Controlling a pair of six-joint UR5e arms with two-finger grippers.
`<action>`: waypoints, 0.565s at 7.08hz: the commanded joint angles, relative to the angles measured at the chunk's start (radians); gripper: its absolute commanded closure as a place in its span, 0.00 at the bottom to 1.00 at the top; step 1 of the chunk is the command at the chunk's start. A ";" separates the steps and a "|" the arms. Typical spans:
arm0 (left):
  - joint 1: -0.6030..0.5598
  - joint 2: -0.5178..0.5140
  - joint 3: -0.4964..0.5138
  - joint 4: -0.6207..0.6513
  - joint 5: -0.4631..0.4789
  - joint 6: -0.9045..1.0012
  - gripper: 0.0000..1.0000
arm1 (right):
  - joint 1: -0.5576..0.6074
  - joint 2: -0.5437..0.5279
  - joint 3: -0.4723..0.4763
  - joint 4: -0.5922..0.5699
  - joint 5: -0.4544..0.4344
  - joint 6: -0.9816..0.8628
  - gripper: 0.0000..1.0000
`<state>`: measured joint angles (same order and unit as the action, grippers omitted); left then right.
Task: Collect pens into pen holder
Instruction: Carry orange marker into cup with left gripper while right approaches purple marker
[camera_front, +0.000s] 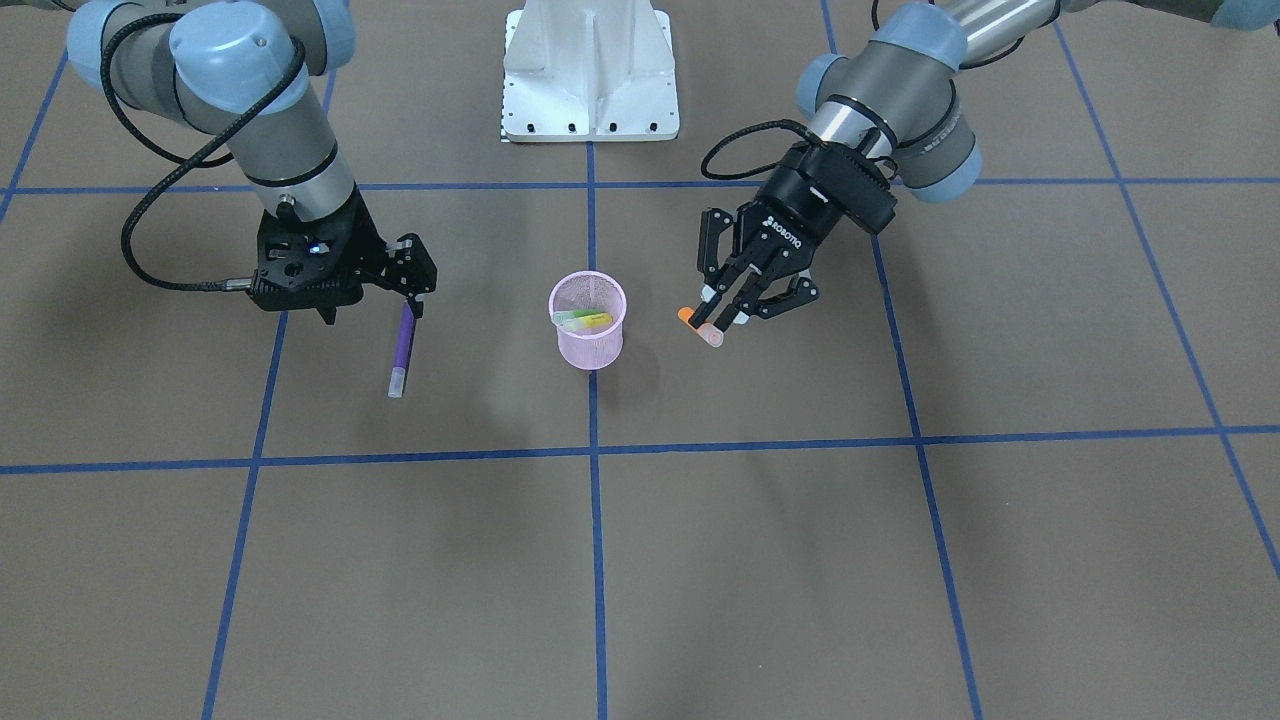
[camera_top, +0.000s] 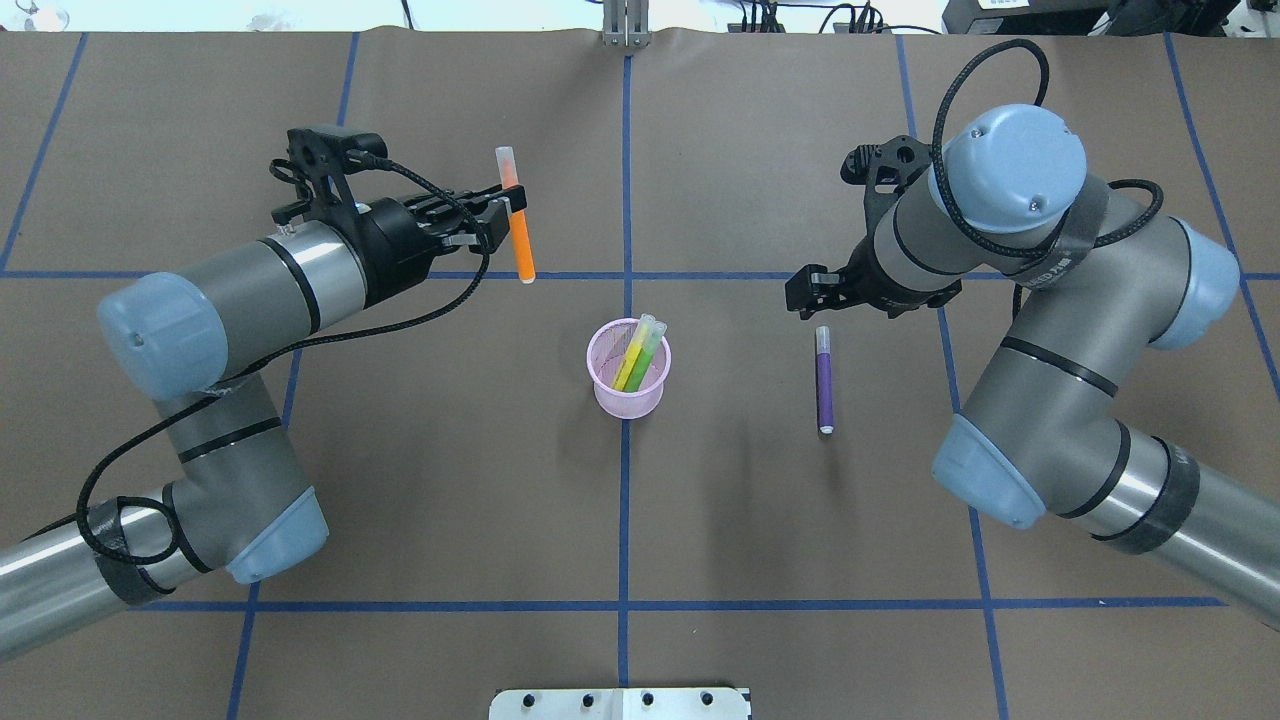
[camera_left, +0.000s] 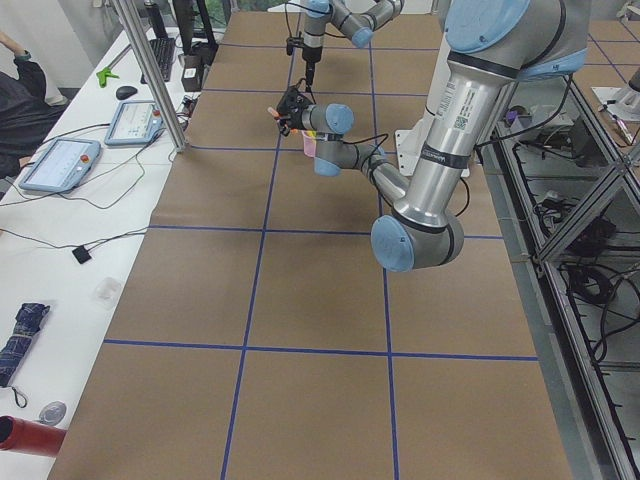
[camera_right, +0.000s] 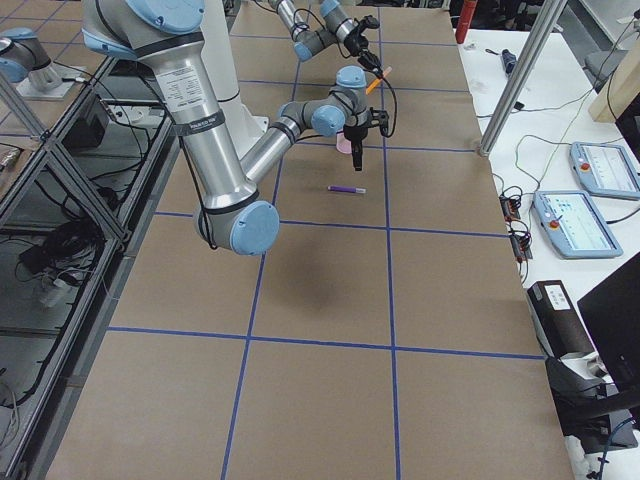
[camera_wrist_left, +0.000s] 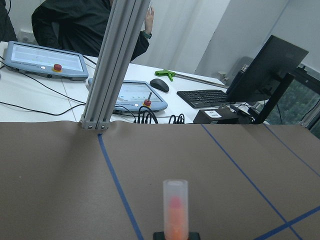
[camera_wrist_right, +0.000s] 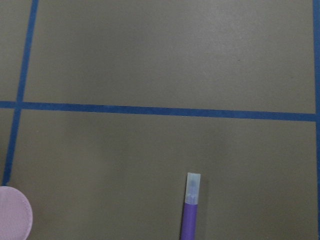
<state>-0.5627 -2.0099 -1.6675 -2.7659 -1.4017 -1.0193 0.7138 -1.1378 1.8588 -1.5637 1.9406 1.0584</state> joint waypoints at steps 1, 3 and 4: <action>0.078 -0.045 0.020 -0.031 0.061 -0.008 1.00 | 0.006 0.001 -0.070 0.040 0.018 0.058 0.00; 0.113 -0.094 0.114 -0.031 0.096 -0.005 1.00 | 0.001 0.009 -0.114 0.048 0.017 0.061 0.00; 0.116 -0.127 0.167 -0.032 0.105 -0.002 1.00 | 0.001 0.009 -0.116 0.047 0.018 0.063 0.00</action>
<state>-0.4591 -2.0964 -1.5667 -2.7961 -1.3138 -1.0249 0.7160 -1.1312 1.7550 -1.5185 1.9577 1.1185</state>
